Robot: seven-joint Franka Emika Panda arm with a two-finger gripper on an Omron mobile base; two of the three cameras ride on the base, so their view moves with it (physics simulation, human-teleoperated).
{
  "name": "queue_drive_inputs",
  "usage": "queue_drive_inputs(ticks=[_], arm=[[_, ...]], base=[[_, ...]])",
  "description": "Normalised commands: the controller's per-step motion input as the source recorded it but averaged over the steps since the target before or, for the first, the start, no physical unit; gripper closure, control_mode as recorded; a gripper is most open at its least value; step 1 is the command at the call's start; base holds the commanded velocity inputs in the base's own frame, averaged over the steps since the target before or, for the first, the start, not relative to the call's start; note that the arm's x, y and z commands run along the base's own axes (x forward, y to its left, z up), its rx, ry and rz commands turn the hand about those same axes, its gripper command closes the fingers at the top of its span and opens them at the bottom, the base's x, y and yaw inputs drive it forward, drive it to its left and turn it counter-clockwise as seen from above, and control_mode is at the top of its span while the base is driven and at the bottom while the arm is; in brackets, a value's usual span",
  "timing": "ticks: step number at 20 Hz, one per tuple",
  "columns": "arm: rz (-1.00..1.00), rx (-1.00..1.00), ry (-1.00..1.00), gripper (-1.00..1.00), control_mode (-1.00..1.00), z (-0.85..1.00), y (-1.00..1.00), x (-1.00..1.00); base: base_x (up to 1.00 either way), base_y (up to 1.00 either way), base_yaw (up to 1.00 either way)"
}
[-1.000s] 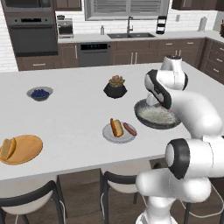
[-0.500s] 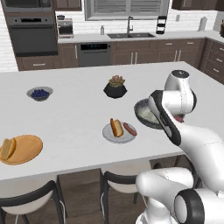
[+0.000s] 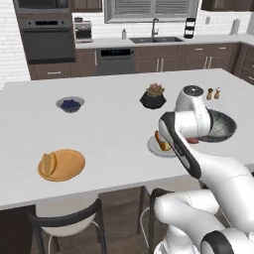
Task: Place one bun and one sausage from the bowl on each plate.
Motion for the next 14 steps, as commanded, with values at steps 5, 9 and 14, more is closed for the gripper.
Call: queue_drive_inputs(ticks=[5, 9, 14], arm=[[0.00, 0.00, 0.00, 1.00, 1.00, 0.00, 0.00, 0.00], [0.00, 0.00, 0.00, 1.00, 1.00, 0.00, 0.00, 0.00], [0.00, 0.00, 0.00, 1.00, 1.00, 0.00, 0.00, 0.00]], base=[[0.00, 1.00, -0.12], [0.00, 1.00, -0.12], [0.00, 0.94, -0.07]])
